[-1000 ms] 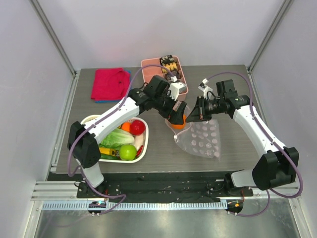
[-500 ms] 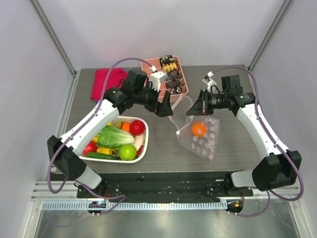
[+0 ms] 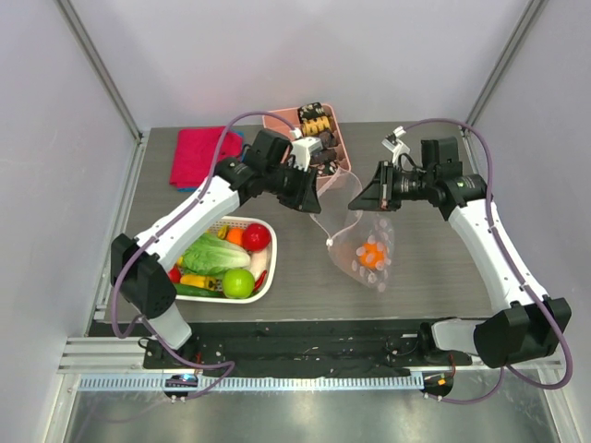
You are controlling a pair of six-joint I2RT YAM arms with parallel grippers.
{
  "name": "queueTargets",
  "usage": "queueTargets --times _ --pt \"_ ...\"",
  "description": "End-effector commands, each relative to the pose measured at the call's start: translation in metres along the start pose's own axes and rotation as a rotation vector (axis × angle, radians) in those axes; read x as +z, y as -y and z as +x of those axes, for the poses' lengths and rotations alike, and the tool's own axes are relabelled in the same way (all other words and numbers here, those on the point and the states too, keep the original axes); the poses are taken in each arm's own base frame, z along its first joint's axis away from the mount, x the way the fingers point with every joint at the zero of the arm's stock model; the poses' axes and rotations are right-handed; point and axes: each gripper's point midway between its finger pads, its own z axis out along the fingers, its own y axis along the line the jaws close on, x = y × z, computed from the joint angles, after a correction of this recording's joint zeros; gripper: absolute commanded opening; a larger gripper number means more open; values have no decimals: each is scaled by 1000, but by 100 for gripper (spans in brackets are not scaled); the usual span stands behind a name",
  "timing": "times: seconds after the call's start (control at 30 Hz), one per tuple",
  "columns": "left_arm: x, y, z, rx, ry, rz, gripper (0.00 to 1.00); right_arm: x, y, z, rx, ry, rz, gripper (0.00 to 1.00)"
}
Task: Place the food in the zip-top bag and seal the zipper
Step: Adjust the zipper food storage bag at the center of the board.
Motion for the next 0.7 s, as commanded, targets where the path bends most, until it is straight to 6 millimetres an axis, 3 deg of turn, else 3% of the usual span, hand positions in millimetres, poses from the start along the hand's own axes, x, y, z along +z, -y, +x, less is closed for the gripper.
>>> queueTargets --times 0.0,0.13,0.17,0.23,0.27,0.33,0.4,0.47,0.6,0.67 --pt "-25 7 -21 5 71 28 16 -18 -20 -6 -93 43 8 1" --pt "-37 1 -20 -5 98 13 2 -22 -1 -3 -119 39 121 4" --pt "-37 2 -14 -3 85 28 1 -24 6 -3 -131 45 159 14" --pt "-40 10 -14 -2 97 61 0 -25 12 -1 -124 44 190 22" --pt "-38 11 -9 -16 87 72 0 -25 15 -2 -122 48 207 34" --pt "-37 19 -7 -16 83 105 0 -23 17 -2 -116 48 210 35" --pt "-34 27 -4 0 73 124 0 -22 16 -4 -106 49 195 27" --pt "-34 32 -2 12 71 134 0 -21 13 -5 -105 52 184 9" --pt "-32 29 3 17 59 114 0 -26 3 -13 -117 72 160 1" --pt "-37 9 0 4 74 48 0 -33 2 -19 -120 95 171 1"
